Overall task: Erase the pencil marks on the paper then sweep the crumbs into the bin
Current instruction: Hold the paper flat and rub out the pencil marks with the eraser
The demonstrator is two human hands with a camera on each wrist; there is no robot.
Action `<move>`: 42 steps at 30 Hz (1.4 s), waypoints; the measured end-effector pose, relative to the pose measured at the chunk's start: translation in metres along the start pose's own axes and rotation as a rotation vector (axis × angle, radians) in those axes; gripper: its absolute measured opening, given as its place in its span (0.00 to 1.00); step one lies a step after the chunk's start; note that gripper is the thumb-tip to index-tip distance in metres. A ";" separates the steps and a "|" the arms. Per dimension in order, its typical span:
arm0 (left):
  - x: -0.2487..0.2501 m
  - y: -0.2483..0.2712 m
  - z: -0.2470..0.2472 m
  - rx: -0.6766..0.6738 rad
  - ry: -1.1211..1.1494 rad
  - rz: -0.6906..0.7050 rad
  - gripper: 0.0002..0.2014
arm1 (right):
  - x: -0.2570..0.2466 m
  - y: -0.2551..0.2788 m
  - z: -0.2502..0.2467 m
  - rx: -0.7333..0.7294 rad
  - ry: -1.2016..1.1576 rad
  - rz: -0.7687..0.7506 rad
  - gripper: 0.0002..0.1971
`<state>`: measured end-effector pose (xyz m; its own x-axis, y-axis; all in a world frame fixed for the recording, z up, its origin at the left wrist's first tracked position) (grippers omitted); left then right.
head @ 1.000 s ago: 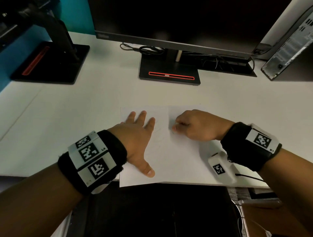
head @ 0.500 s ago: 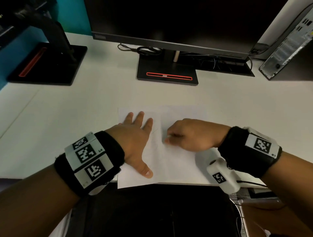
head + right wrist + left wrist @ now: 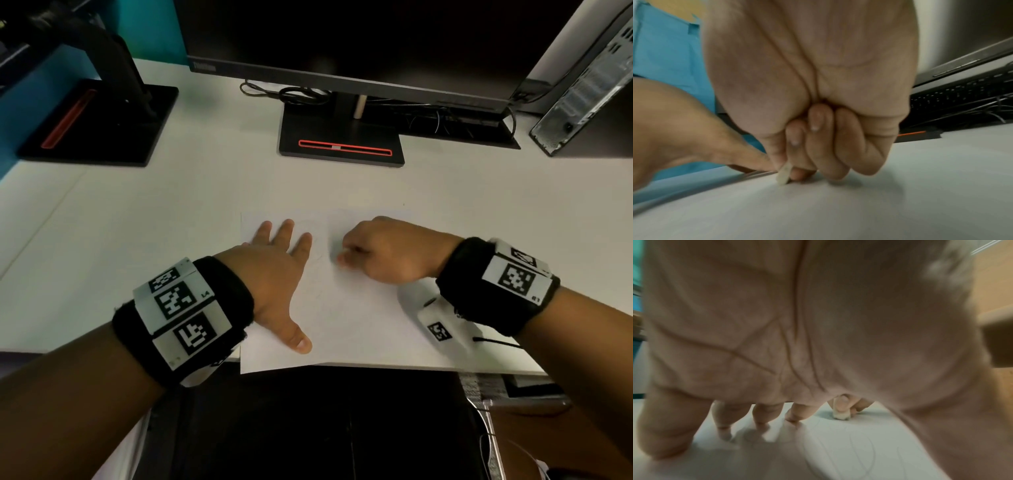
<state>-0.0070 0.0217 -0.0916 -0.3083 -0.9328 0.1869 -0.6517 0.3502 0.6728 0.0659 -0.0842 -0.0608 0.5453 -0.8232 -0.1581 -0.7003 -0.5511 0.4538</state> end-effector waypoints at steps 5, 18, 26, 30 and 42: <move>-0.001 -0.002 0.001 0.009 -0.004 0.001 0.77 | -0.032 0.019 0.025 -0.155 0.022 -0.147 0.19; -0.001 -0.001 0.000 0.010 0.000 0.001 0.76 | -0.023 0.006 0.010 -0.100 0.033 -0.098 0.19; -0.002 -0.002 0.001 0.012 -0.002 0.001 0.77 | -0.039 0.013 0.025 -0.162 0.004 -0.168 0.16; -0.001 -0.001 0.000 0.009 0.015 0.001 0.76 | -0.019 -0.007 0.001 -0.027 0.001 -0.063 0.19; -0.002 0.000 0.001 0.017 0.023 -0.006 0.76 | -0.015 -0.005 0.000 0.013 -0.018 -0.060 0.20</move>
<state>-0.0065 0.0232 -0.0925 -0.2888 -0.9364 0.1992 -0.6652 0.3460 0.6617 0.0612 -0.0690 -0.0610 0.5781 -0.7909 -0.2008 -0.6727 -0.6012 0.4314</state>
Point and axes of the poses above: each hand's wrist, its own y-axis away from the middle knuckle, its own z-axis out of the palm, x = y × z, the point moved 9 cm from there along -y, towards the middle knuckle, and after that the axes turned 15 degrees about z, right-handed, at the moved point
